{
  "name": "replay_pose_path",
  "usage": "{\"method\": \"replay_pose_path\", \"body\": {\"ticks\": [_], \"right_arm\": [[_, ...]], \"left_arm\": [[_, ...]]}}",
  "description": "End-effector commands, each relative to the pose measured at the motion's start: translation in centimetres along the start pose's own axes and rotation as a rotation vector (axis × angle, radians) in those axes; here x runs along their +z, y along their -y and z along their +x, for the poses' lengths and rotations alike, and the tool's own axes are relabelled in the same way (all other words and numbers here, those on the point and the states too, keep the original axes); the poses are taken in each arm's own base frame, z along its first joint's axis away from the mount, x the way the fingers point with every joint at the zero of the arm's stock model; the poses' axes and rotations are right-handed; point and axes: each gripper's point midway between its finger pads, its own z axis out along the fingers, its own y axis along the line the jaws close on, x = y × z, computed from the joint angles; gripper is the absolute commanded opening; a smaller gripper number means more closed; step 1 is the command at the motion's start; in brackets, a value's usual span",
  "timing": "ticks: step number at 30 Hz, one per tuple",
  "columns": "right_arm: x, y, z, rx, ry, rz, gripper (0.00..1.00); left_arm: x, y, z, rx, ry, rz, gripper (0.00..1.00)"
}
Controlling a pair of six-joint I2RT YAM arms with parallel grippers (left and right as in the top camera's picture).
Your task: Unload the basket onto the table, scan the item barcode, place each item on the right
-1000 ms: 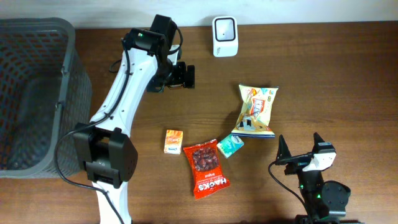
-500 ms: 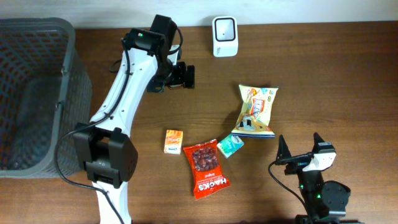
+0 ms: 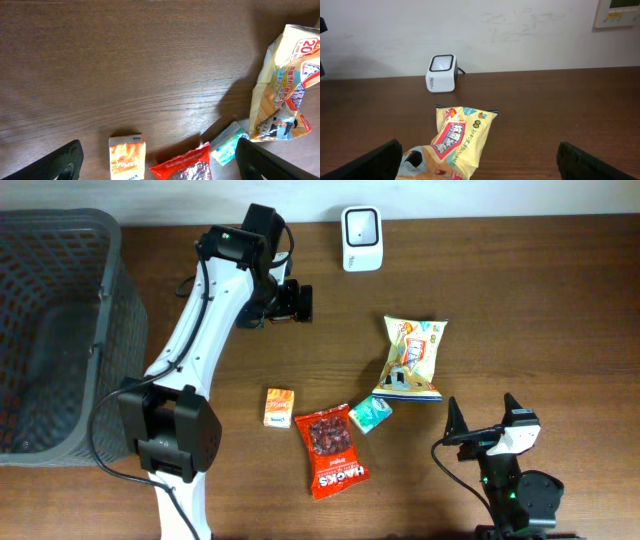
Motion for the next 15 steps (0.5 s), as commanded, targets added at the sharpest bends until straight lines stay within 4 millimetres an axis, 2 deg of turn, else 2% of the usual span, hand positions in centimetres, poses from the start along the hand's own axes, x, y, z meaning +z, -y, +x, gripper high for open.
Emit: {"method": "replay_pose_path", "body": {"ticks": [1,3,4,5,10,15], "right_arm": [[0.0,-0.1,0.4,0.001,-0.007,-0.002,0.99],[0.0,-0.1,0.4,0.001,-0.007,-0.002,0.98],[0.0,-0.1,0.3,0.001,-0.006,-0.002,0.99],[0.0,-0.1,0.4,0.001,-0.007,-0.002,0.99],[0.0,-0.1,0.4,0.001,-0.007,-0.002,0.99],[0.0,-0.1,0.3,0.001,-0.006,-0.002,0.99]], "left_arm": [[-1.4,0.5,-0.3,0.015,0.038,0.011,0.91],[-1.4,0.5,-0.3,0.015,0.037,0.012,0.78],[-1.4,0.6,-0.1,0.017,0.031,0.011,0.66],[-1.3,0.9,0.1,0.026,0.025,0.011,0.64],[-0.9,3.3,0.8,0.126,0.024,0.021,0.67],[-0.8,3.6,0.8,0.133,0.026,0.023,0.68]]}}
